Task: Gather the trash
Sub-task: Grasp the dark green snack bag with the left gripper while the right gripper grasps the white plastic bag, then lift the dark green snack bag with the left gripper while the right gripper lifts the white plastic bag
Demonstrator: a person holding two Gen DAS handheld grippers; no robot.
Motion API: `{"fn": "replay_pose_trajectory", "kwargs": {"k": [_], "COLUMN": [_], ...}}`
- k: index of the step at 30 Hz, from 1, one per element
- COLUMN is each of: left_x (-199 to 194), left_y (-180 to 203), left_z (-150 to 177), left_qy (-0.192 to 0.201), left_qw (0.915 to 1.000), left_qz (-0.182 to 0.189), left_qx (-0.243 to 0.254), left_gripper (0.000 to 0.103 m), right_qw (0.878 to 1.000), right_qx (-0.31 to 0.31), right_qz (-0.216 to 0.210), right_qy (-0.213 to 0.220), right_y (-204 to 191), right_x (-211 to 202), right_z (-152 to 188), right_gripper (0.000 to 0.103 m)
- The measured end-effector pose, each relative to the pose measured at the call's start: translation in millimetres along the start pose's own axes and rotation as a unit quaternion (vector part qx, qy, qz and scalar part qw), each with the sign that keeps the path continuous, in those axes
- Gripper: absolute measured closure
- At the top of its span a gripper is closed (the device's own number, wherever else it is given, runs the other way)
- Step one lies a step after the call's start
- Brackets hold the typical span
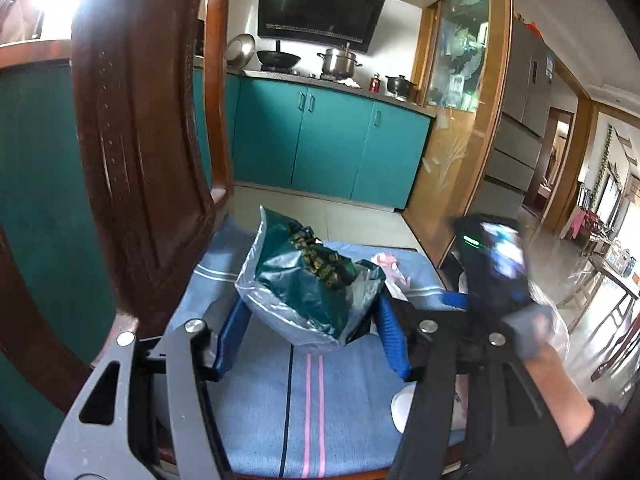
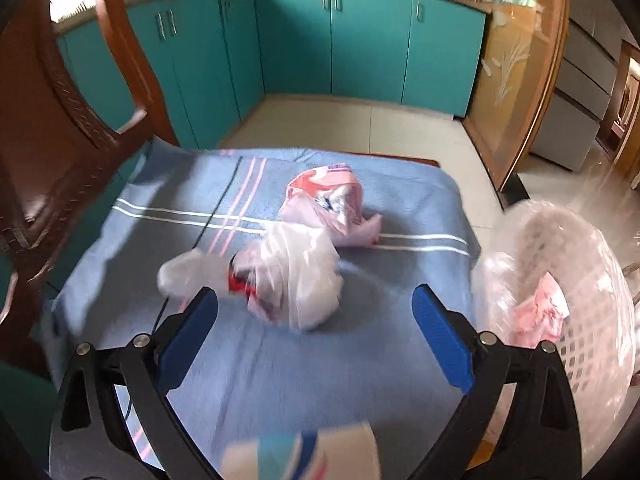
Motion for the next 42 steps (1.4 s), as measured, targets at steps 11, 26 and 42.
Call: {"fn": "replay_pose_trajectory", "kwargs": {"k": [11, 26, 42], "left_x": [5.3, -11.1, 8.7], "left_y": [-7.5, 9.6, 11.9], "left_z": [1.4, 33.1, 42.4], "left_qy": [-0.020, -0.042, -0.067], "left_qw": [0.9998, 0.9979, 0.9958], "left_qz": [0.007, 0.013, 0.000], "left_qx": [0.002, 0.047, 0.063], "left_gripper": [0.044, 0.043, 0.043], "right_qw": [0.998, 0.987, 0.988], "right_qx": [-0.033, 0.026, 0.022], "right_qz": [-0.043, -0.020, -0.033], "right_qy": [0.036, 0.155, 0.148], "right_y": [-24.8, 16.2, 14.4], "right_x": [-65.5, -169.9, -163.4], "right_z": [23.8, 105.4, 107.3], "right_gripper": [0.084, 0.084, 0.084]}}
Point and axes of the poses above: each gripper's, at about its wrist camera, not at the fingertips, and x roughly the way its jaws point, y to its right, z to its underside, the point moved 10 cm from there along x, roughly the way its jaws point, and after that the axes turned 7 degrees about -x, right-handed, at the moved point
